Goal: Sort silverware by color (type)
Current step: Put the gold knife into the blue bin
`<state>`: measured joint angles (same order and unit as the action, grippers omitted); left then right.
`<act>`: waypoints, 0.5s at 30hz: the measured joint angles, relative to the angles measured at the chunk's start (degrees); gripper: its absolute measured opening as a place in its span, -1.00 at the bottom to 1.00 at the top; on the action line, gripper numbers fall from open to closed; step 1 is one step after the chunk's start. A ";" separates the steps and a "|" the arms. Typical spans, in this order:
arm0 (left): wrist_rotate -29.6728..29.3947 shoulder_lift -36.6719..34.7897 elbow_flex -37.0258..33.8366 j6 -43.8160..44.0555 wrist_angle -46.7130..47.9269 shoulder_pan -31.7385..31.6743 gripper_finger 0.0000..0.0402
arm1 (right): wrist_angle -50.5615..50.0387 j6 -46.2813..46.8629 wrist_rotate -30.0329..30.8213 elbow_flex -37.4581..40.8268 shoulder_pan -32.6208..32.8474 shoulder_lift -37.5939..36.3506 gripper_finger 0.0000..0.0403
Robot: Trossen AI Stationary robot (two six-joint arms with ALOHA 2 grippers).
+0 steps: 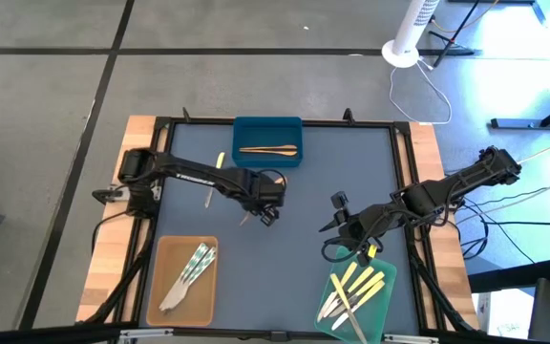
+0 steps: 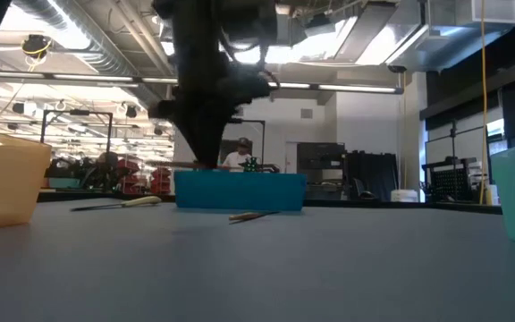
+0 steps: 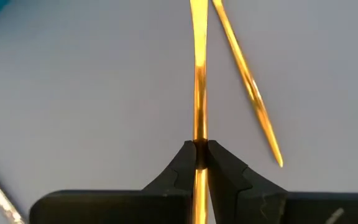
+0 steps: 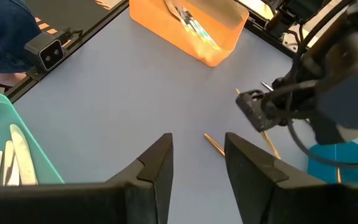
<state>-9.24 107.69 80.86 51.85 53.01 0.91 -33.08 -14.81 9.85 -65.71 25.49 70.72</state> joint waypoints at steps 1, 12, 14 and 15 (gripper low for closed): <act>-0.02 -0.53 0.00 -0.06 0.42 0.06 -0.92 | -0.02 0.00 -0.02 0.00 -0.01 0.00 -0.34; -0.97 -7.27 0.00 -7.76 0.70 -1.08 -0.92 | 0.09 0.00 0.00 0.00 -0.02 0.00 -0.34; -1.76 -7.96 0.02 -9.28 0.61 -1.64 -0.92 | 0.11 0.00 0.00 0.00 0.00 0.00 -0.34; -2.15 -8.24 0.02 -10.33 0.68 -1.98 -0.92 | 0.11 0.00 0.00 0.00 0.00 0.00 -0.34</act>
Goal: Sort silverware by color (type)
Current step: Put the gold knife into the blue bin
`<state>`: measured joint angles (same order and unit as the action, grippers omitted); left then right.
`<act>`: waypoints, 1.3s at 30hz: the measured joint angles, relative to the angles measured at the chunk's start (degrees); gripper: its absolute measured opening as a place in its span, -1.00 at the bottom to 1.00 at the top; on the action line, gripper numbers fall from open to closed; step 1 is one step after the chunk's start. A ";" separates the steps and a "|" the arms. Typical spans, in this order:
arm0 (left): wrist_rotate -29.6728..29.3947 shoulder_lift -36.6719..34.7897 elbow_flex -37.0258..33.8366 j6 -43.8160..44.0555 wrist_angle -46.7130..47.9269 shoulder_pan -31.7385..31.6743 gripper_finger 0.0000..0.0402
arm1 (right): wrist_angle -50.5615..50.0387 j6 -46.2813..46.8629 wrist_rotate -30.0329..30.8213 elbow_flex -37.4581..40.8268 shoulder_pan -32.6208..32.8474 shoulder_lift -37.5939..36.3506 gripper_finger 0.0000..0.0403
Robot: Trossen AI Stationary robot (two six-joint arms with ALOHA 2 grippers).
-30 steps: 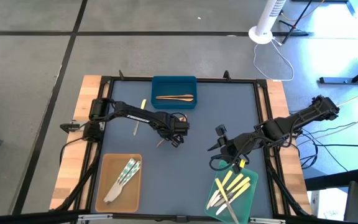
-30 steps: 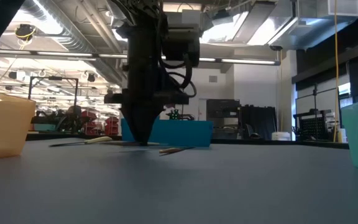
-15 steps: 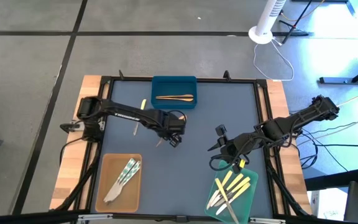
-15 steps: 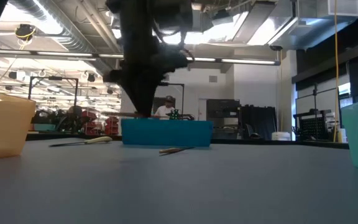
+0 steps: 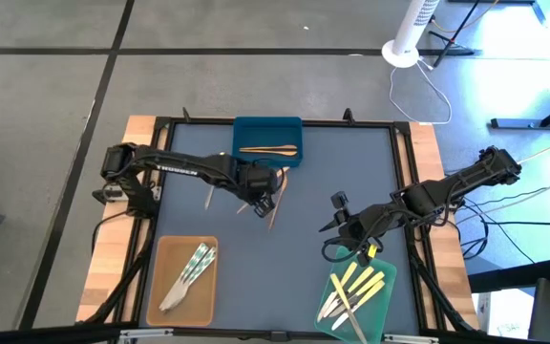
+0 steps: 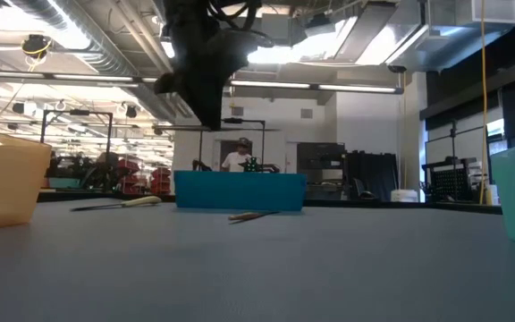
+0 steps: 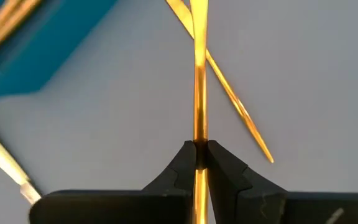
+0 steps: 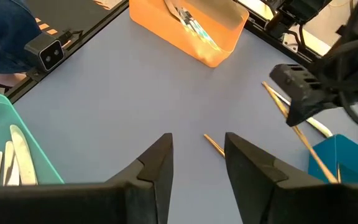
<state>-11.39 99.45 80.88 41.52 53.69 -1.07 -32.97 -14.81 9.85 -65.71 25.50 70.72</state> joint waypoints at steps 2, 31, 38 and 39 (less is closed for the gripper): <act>-0.73 -0.27 0.01 -1.97 -0.35 -0.86 -0.92 | 0.00 0.00 0.00 0.00 0.00 0.00 -0.34; -10.65 0.14 0.02 -39.46 -12.84 -16.47 -0.92 | 0.07 -0.02 0.00 0.00 0.00 0.00 -0.34; -10.65 0.24 0.02 -40.66 -14.20 -20.46 -0.92 | 0.05 -0.02 0.00 0.00 0.00 0.00 -0.34; -10.67 0.52 0.02 -40.68 -14.49 -20.91 -0.92 | 0.06 -0.02 0.00 0.00 -0.01 0.00 -0.34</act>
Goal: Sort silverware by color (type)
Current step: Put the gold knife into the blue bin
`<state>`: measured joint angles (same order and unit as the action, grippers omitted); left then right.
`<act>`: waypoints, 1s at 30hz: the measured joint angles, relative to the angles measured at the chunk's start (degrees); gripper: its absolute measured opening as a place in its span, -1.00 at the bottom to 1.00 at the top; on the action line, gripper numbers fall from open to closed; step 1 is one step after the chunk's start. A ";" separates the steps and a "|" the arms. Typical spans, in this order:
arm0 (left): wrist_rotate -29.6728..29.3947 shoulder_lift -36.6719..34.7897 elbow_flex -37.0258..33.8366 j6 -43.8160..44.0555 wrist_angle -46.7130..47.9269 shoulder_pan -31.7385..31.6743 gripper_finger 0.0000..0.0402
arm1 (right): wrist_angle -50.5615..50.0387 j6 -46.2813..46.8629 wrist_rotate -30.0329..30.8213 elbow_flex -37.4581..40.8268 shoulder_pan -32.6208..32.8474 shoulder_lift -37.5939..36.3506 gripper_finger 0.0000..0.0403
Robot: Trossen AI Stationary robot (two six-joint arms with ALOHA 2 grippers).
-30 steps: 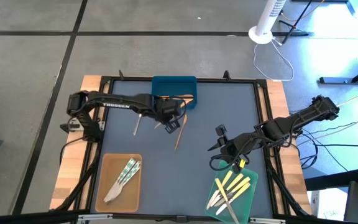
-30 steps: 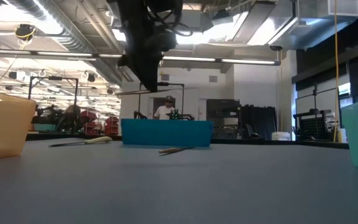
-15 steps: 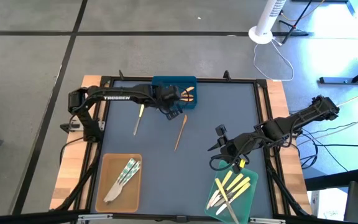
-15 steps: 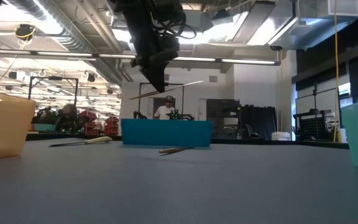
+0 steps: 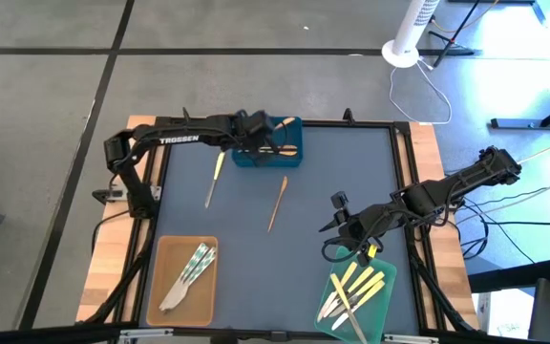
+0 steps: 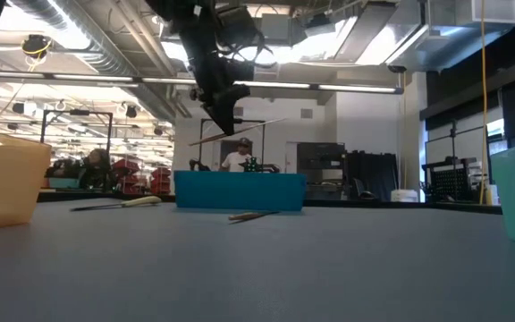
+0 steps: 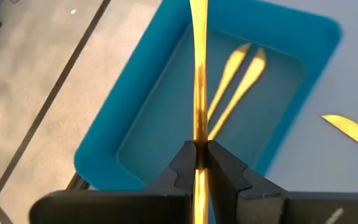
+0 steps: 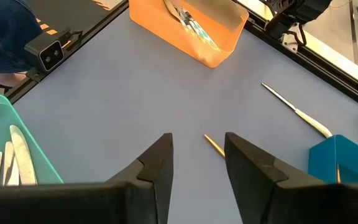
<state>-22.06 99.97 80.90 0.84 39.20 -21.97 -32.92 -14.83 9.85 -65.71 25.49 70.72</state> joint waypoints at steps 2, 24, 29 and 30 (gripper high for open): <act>0.13 0.84 0.00 -0.11 -0.08 -0.97 -0.92 | -0.01 0.00 0.00 0.00 -0.01 0.00 -0.34; 4.36 11.29 -0.07 -2.90 -6.46 -3.79 -0.92 | -0.04 -0.40 0.02 0.00 0.01 0.00 -0.34; 6.62 14.03 -0.07 -2.93 -5.95 -4.27 -0.92 | -0.19 -0.42 -0.08 0.00 0.01 0.00 -0.34; 6.64 14.56 -0.07 -2.93 -5.83 -4.33 -0.92 | -0.17 -0.42 -0.09 0.00 -0.01 0.00 -0.34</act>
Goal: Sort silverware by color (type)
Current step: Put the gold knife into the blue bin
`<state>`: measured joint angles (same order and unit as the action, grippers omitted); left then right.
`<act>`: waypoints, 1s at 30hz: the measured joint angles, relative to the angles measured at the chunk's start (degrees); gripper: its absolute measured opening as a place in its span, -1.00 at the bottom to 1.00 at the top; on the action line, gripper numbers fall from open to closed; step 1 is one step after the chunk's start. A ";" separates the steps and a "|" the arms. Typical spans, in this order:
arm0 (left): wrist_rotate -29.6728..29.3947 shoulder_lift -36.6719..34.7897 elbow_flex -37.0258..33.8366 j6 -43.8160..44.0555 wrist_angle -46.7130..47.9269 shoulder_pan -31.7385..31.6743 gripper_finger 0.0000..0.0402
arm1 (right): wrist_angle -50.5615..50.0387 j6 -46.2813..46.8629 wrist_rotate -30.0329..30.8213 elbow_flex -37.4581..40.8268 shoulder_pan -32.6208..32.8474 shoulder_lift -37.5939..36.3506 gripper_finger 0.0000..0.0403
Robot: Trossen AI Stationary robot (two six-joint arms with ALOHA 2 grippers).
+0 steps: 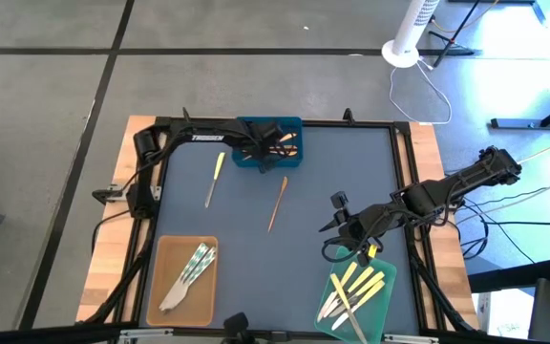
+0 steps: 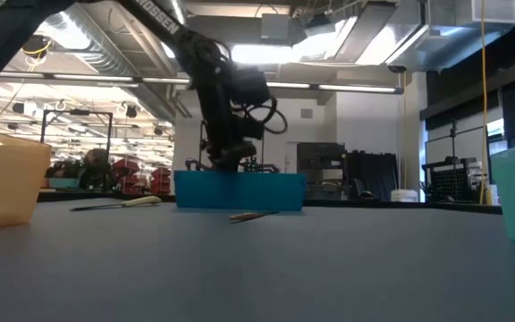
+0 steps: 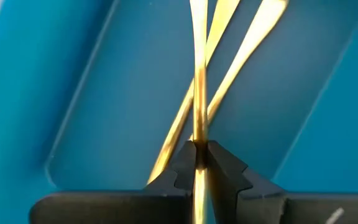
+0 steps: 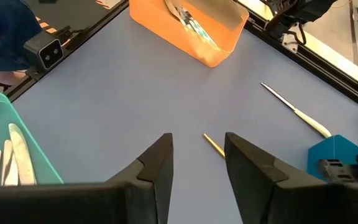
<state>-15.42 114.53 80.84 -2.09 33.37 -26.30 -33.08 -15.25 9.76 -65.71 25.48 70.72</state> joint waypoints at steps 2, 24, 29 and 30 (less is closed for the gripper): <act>-0.02 0.83 0.00 0.02 -0.23 -0.22 -0.92 | -0.02 0.00 0.04 0.00 0.02 0.00 -0.34; 0.04 2.15 0.09 0.36 -0.91 -1.34 -0.73 | 0.00 -0.02 0.09 0.00 0.01 0.00 -0.34; -0.02 2.18 0.09 0.35 -1.10 -1.34 -0.61 | 0.00 -0.02 0.09 0.00 0.02 0.00 -0.34; -0.02 2.18 0.09 0.33 -1.10 -1.34 -0.60 | 0.00 -0.02 0.09 0.00 0.02 0.00 -0.34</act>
<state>-15.44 116.71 80.93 -1.76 32.27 -27.64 -33.08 -15.27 9.85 -65.71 25.50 70.72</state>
